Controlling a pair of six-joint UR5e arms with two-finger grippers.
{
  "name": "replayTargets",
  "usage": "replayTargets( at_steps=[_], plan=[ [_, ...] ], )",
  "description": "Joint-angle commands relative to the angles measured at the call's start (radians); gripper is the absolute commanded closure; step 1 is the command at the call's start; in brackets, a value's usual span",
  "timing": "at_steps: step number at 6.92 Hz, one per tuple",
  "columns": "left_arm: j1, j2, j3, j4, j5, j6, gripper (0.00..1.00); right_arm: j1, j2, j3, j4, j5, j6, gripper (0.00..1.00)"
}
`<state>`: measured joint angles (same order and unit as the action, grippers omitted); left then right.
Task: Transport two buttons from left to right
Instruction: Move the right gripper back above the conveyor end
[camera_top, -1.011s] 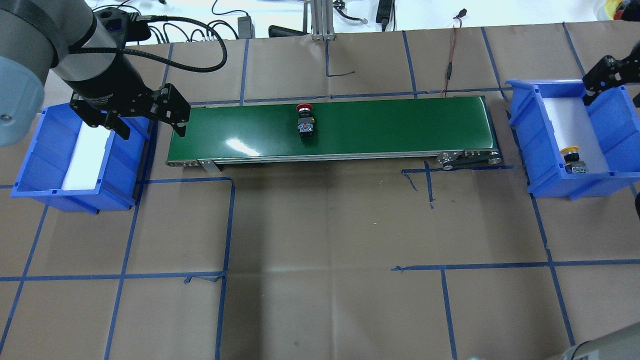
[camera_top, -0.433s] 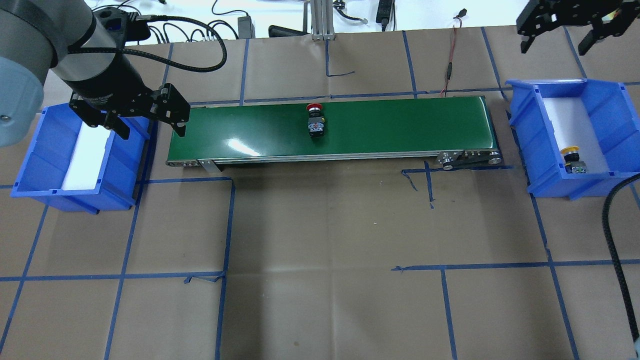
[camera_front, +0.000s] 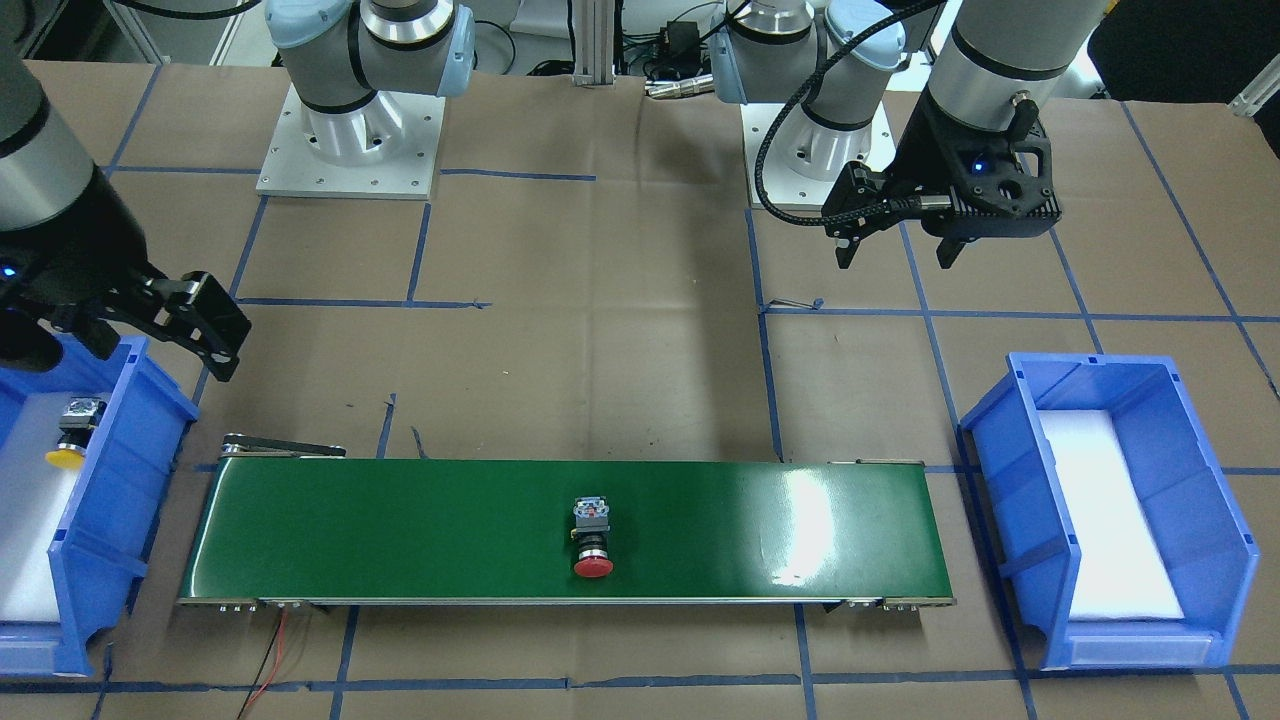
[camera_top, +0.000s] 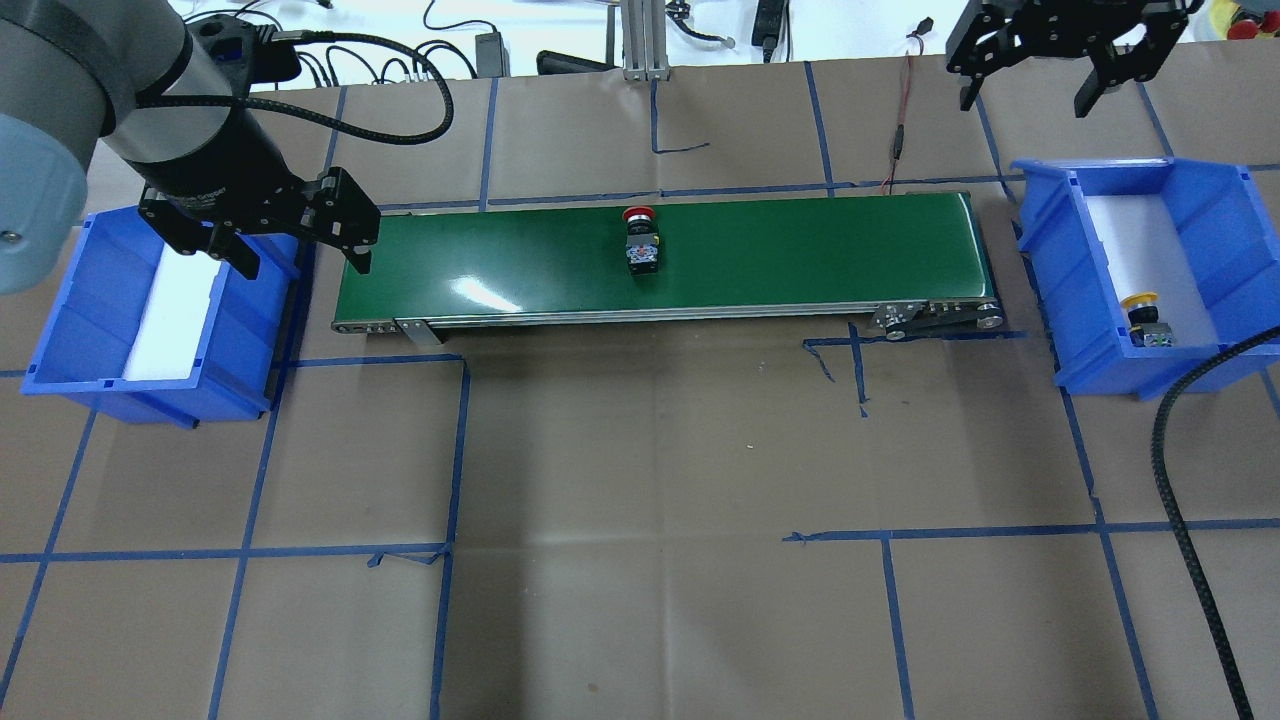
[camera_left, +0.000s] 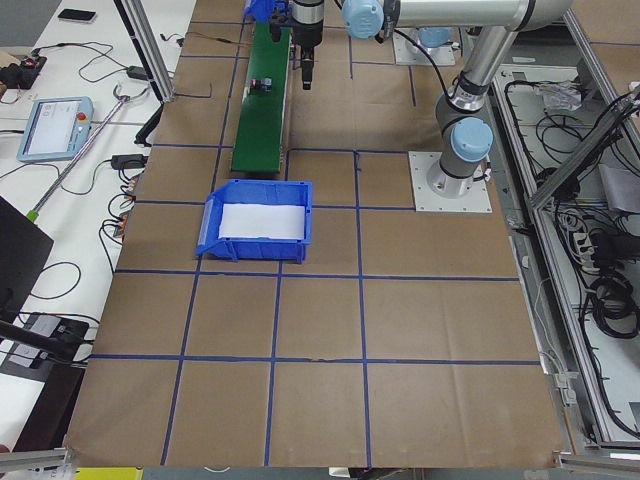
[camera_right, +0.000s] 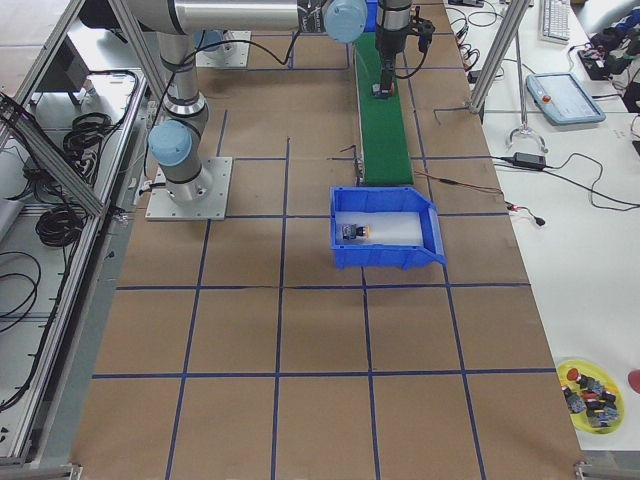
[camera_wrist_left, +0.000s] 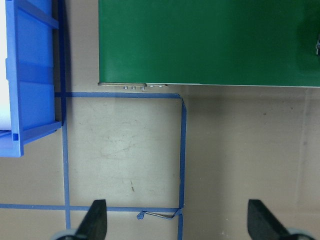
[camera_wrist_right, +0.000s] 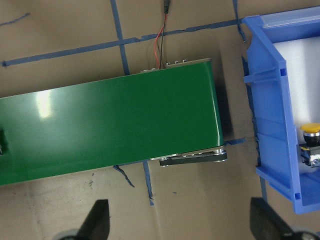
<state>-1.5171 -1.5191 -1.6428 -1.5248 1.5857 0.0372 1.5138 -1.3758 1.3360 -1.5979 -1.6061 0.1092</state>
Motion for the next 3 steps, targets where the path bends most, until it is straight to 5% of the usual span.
replayTargets(
  at_steps=[1,3],
  plan=[
    [0.0,0.0,0.0,0.0,0.0,0.001,0.0,0.046,0.0,0.0,0.001,-0.003,0.02,0.01],
    [0.0,0.0,0.0,0.0,0.0,0.001,0.0,0.068,0.001,0.002,0.001,-0.005,0.02,0.01]
  ],
)
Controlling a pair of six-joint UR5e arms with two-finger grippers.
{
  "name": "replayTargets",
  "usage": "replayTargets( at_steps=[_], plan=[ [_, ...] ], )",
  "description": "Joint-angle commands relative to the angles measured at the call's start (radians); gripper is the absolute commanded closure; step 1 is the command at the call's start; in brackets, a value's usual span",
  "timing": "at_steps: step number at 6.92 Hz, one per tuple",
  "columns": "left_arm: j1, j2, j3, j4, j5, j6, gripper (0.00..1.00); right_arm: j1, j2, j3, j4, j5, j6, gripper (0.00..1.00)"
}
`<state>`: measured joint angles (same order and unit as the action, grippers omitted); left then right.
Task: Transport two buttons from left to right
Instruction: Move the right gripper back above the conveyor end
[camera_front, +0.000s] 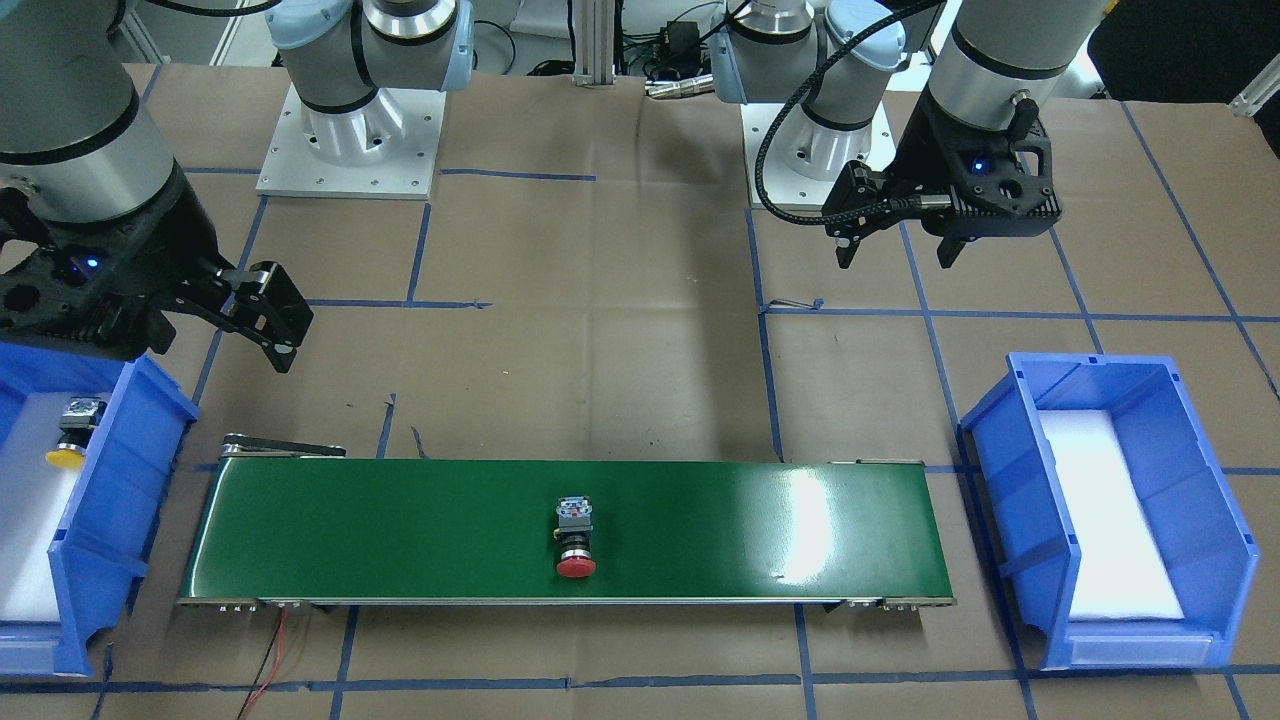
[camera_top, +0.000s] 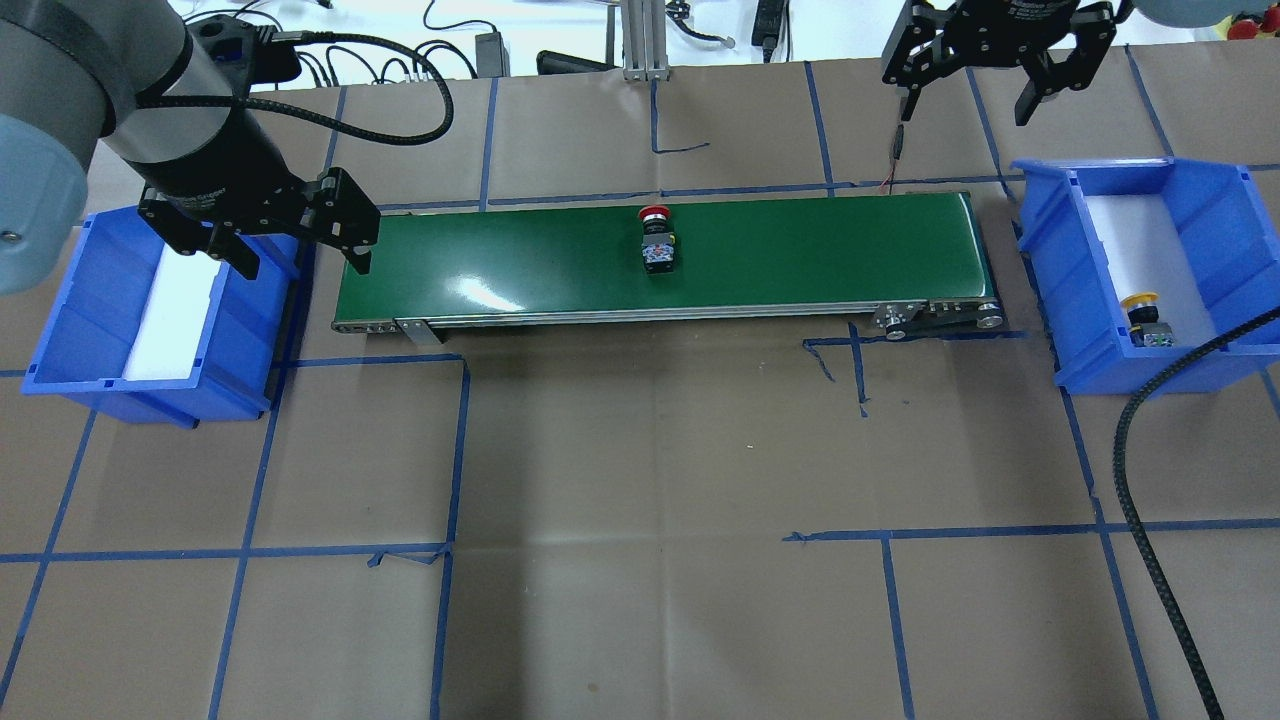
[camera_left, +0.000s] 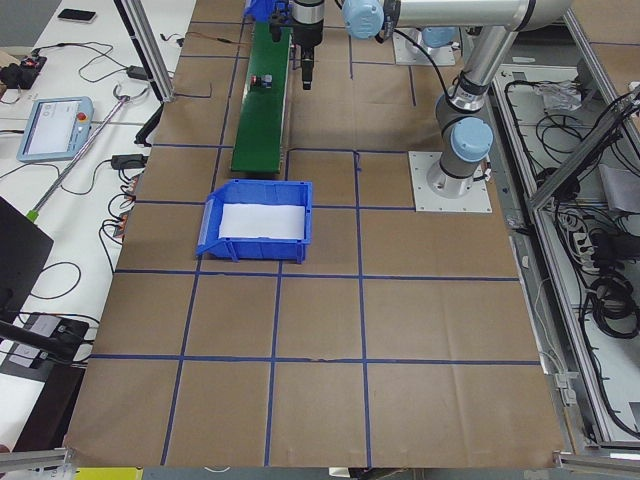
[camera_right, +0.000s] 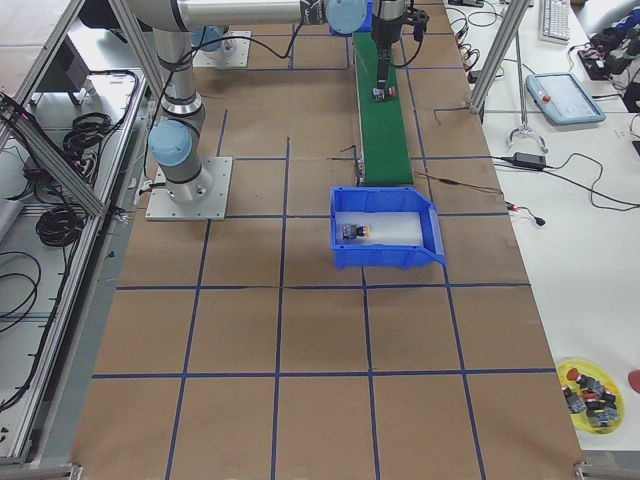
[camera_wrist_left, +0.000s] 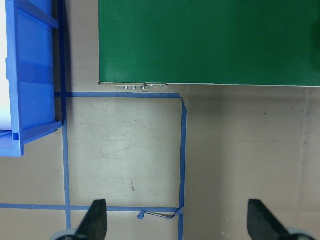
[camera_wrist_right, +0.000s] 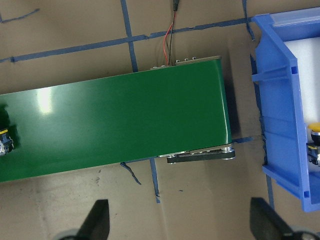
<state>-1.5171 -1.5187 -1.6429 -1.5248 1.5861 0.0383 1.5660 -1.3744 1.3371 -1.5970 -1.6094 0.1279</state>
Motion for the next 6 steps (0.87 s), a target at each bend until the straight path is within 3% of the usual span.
replayTargets(
  at_steps=[1,6],
  plan=[
    [0.0,0.0,0.0,0.0,0.0,0.0,0.0,0.02,0.003,0.002,0.0,0.0,0.003,0.01],
    [0.0,0.0,-0.002,0.0,0.0,0.0,0.0,0.02,0.015,0.005,-0.001,-0.003,0.001,0.01]
  ],
)
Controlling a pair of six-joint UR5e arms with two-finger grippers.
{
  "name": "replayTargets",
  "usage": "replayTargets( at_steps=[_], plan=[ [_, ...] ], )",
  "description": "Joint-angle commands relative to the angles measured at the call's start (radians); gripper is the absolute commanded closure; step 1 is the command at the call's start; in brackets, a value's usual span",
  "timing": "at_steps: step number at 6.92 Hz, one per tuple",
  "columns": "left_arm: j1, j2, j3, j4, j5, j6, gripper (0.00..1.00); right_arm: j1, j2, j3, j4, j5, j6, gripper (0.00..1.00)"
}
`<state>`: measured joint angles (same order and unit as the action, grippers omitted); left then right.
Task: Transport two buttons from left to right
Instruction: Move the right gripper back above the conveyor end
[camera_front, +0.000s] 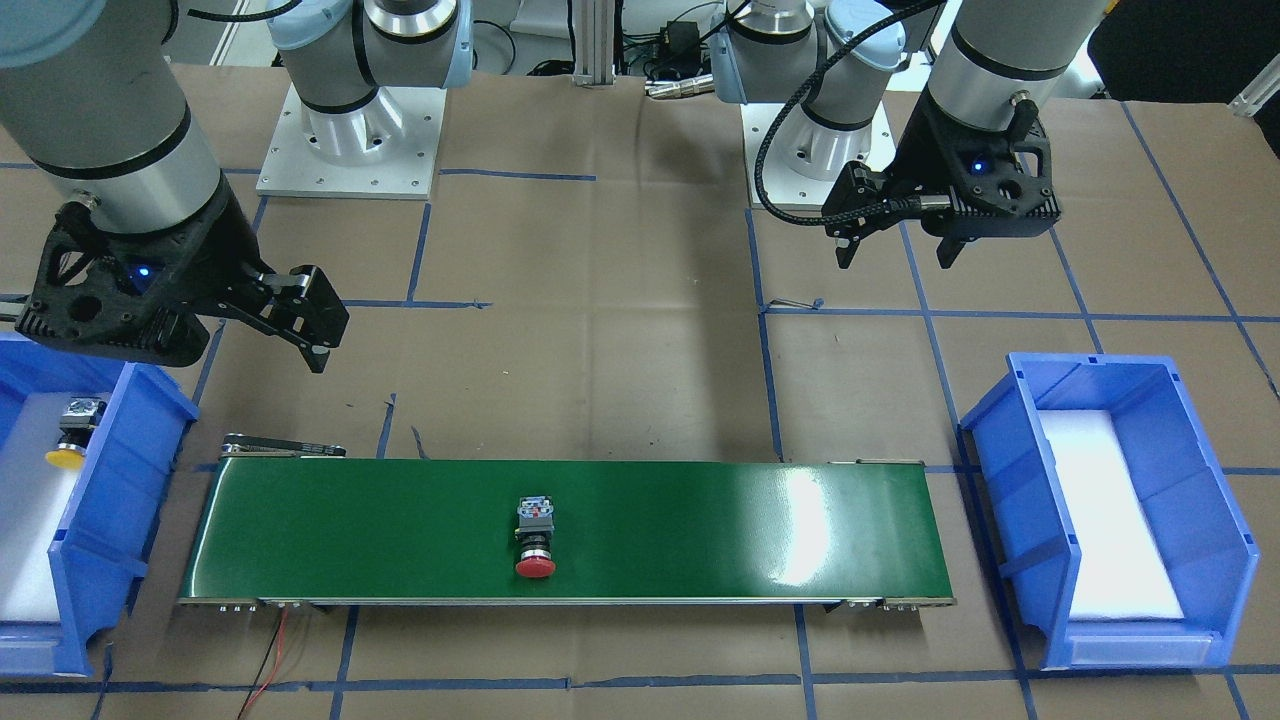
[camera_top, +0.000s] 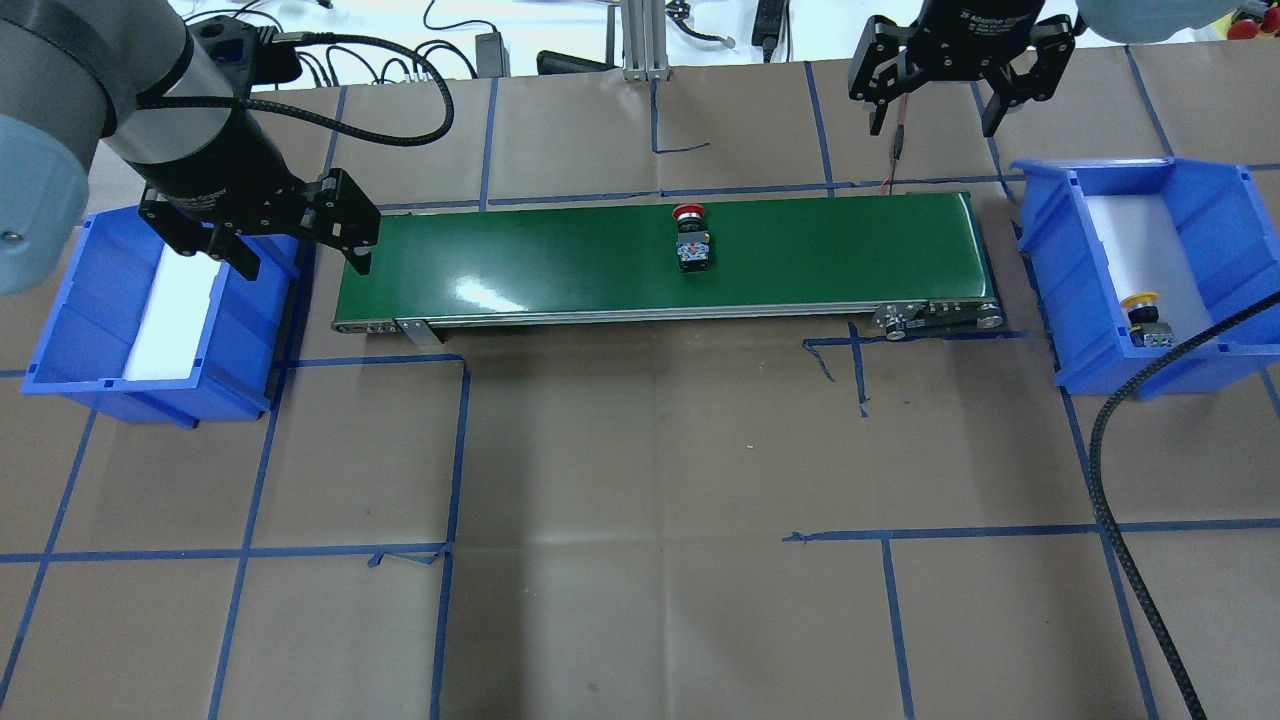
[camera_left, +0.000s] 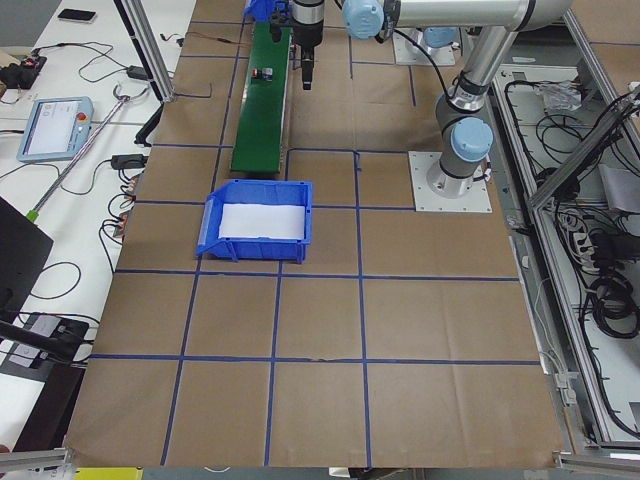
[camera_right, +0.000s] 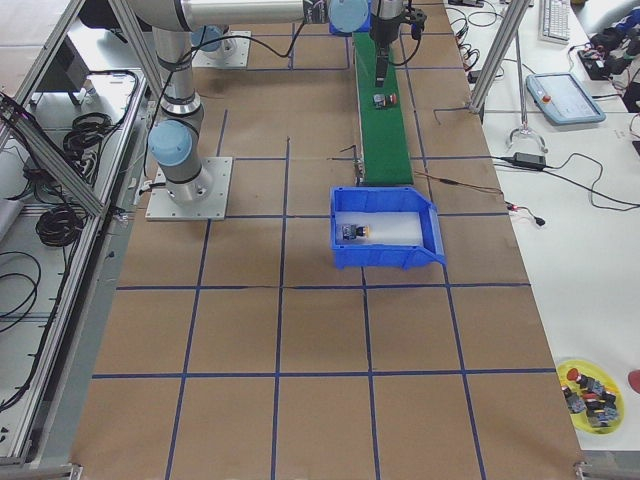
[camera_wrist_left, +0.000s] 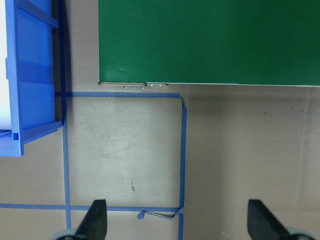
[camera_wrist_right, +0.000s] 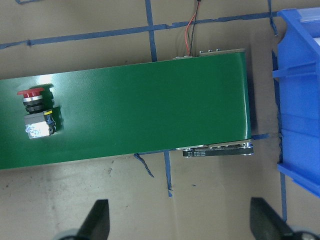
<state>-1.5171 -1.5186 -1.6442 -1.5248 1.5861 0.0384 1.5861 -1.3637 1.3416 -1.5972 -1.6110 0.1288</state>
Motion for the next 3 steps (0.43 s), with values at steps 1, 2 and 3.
replayTargets(
  at_steps=[1,2,3],
  plan=[
    [0.0,0.0,0.0,0.0,0.0,0.0,0.0,0.0,0.006,0.005,-0.001,0.0,0.0,0.01],
    [0.0,0.0,-0.002,0.0,0.0,0.0,0.0,0.0,0.008,0.008,-0.001,0.0,0.0,0.01],
    [0.0,0.0,-0.002,0.0,0.0,0.0,0.0,0.0,0.008,0.008,-0.004,-0.001,0.0,0.01]
  ],
)
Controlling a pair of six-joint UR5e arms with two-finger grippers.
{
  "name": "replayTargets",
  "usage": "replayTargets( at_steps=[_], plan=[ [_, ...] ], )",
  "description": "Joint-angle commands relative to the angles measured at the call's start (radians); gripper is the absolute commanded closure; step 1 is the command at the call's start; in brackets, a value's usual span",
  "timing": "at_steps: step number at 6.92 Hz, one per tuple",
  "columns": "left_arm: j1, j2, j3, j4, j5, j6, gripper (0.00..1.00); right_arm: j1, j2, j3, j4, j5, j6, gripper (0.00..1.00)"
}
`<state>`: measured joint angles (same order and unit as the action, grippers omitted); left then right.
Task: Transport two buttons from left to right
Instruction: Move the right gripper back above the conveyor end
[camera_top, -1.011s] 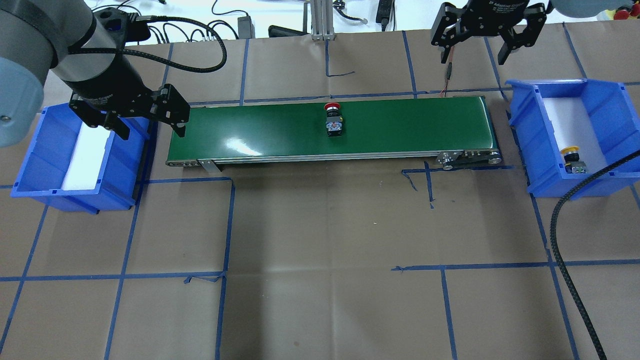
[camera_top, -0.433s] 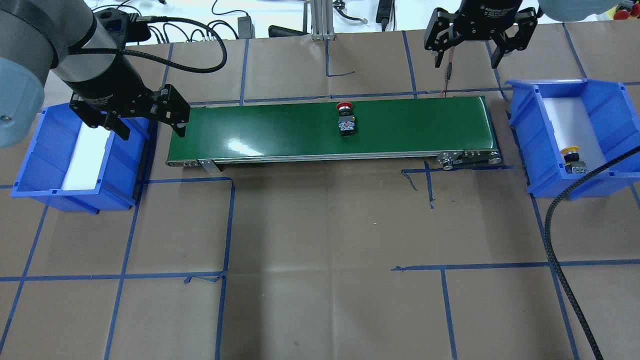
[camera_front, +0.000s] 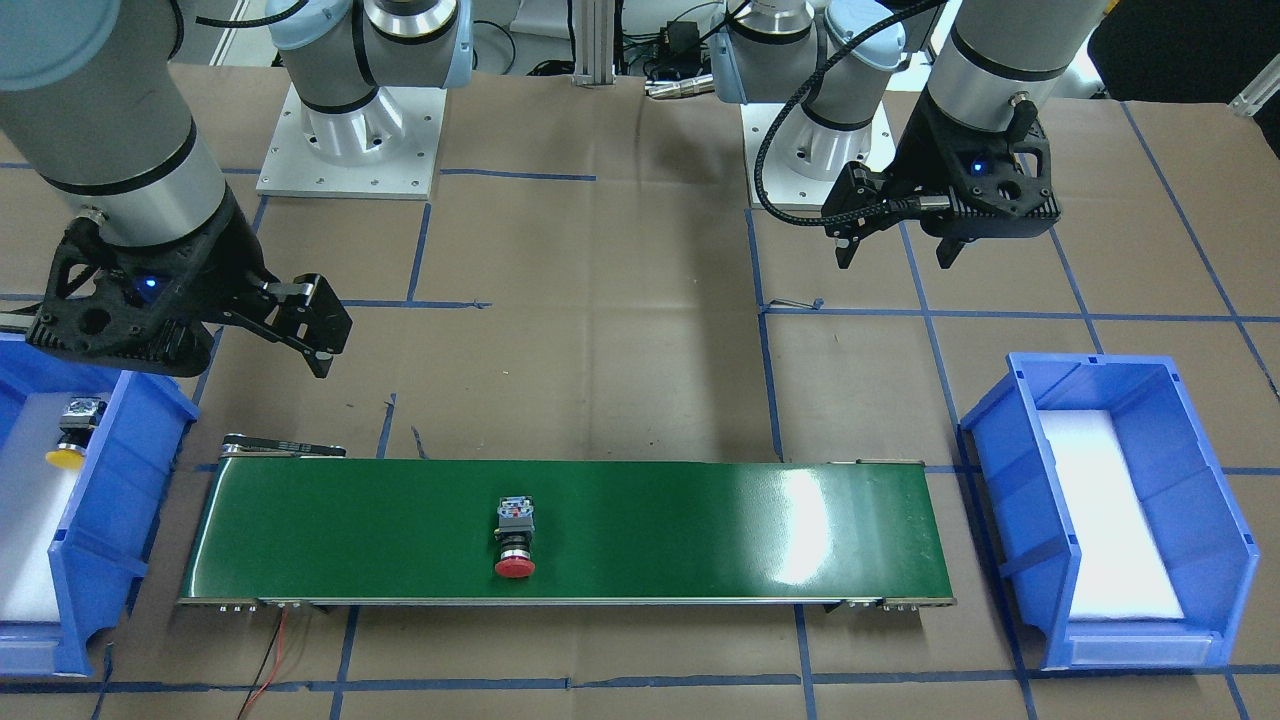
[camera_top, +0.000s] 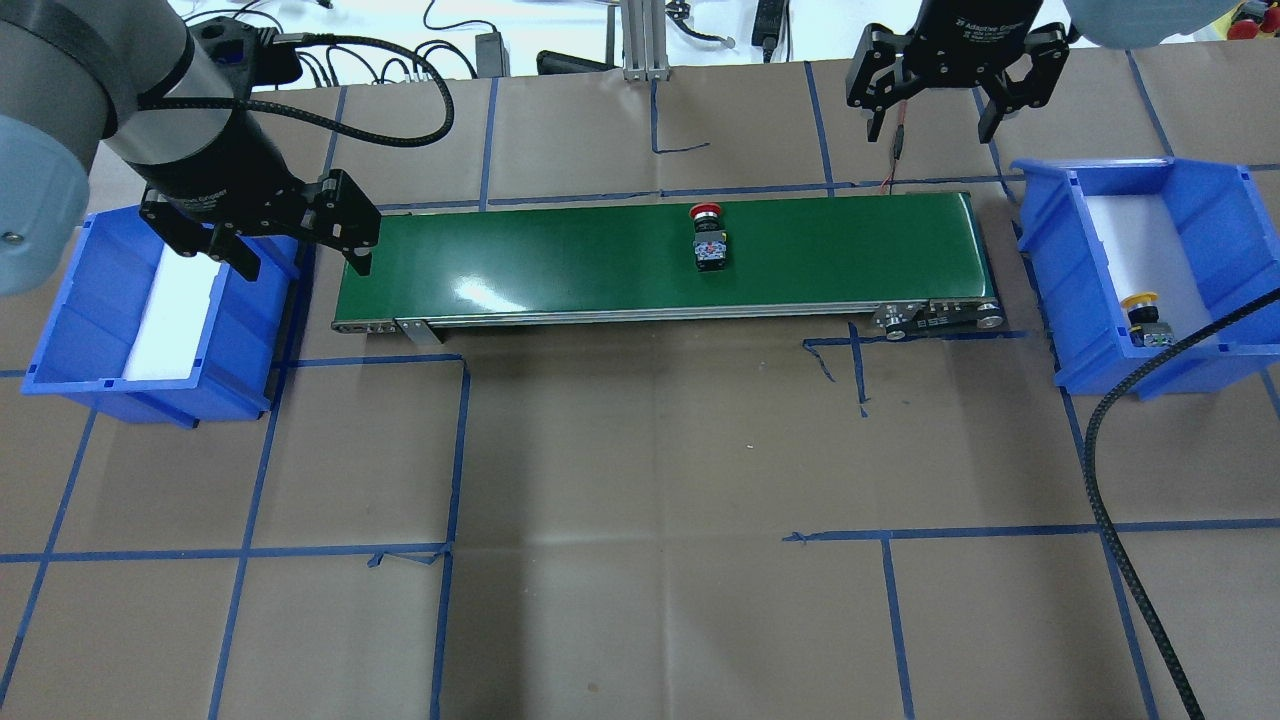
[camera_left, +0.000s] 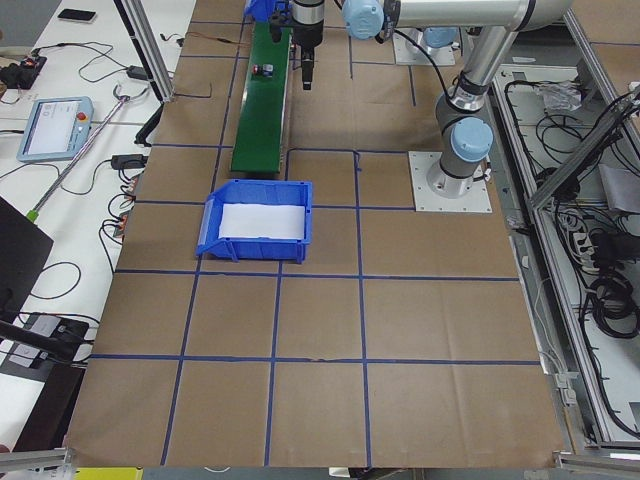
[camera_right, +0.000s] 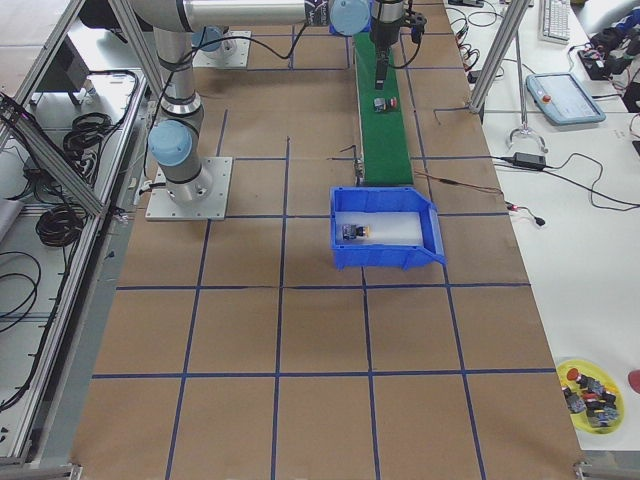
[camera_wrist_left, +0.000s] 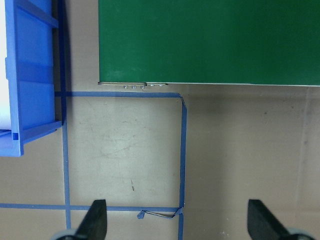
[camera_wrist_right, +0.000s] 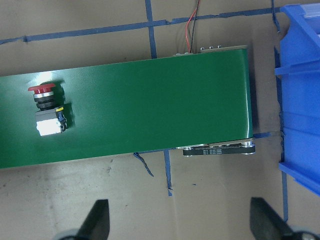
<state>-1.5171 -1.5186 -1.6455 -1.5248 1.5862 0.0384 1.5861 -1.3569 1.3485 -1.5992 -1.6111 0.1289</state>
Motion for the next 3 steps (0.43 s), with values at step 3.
replayTargets(
  at_steps=[3],
  plan=[
    [0.0,0.0,-0.002,0.0,0.0,0.0,0.0,0.0,0.018,0.006,-0.011,0.003,-0.015,0.01]
  ],
)
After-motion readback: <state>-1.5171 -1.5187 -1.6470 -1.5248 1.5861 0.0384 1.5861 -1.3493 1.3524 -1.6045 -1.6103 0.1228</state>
